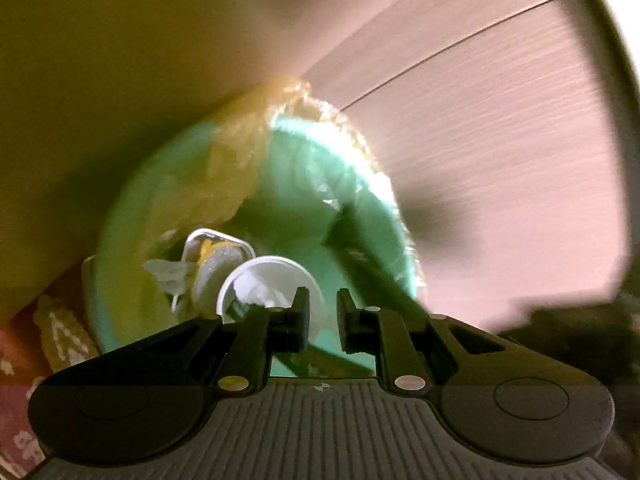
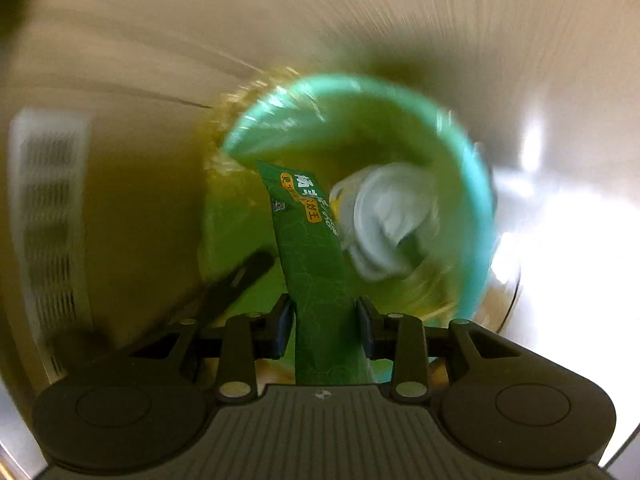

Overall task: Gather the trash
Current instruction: 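Lower the tissue and green strip into the green bin and open both grippers, then move both grippers back over the counter toward the purple eggplant sponge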

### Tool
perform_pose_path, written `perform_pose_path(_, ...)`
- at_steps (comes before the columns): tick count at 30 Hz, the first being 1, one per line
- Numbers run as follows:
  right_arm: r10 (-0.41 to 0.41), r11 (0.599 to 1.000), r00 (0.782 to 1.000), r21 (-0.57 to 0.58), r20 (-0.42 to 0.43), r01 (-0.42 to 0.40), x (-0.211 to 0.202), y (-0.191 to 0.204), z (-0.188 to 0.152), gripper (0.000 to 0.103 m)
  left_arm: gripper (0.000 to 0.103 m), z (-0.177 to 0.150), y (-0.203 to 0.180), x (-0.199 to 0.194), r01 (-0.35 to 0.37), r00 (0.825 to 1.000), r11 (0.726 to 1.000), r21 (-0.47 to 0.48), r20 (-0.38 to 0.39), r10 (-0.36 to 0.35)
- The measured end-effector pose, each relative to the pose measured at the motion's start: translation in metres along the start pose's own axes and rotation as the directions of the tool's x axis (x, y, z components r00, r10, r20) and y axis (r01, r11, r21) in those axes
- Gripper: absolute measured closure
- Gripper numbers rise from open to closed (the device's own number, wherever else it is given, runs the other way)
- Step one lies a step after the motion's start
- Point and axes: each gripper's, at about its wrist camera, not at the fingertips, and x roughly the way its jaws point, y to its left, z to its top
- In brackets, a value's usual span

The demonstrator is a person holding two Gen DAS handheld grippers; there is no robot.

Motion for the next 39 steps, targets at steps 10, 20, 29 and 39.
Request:
perform_pose_path(10,-0.042,0.877,0.997,0.476,-0.068,0.069,0.083,-0.049,0.018,0.056,0.086,-0.008,0.018,-0.043,-0.01,1.0,0.999,-0.031,0.02,0.011)
perform_pose_path(20,0.073,0.949,0.997,0.308,-0.007,-0.067,0.022,-0.032,0.0,0.042,0.086,-0.02,0.009,-0.075,-0.063,0.997,0.998,-0.029,0.039,0.064)
perform_pose_path(29,0.042,0.956,0.987,-0.292,0.153,0.004,-0.083,0.069,-0.057,0.042,0.086,-0.013,-0.081,-0.149,-0.052,0.992,0.986,0.161,0.12,0.033)
perform_pose_path(39,0.262,0.797,0.962,-0.58,0.081,-0.168,-0.135,0.187,-0.112,0.039,0.086,0.032,-0.108,-0.296,-0.195,0.874,0.977,0.086,0.467,0.133)
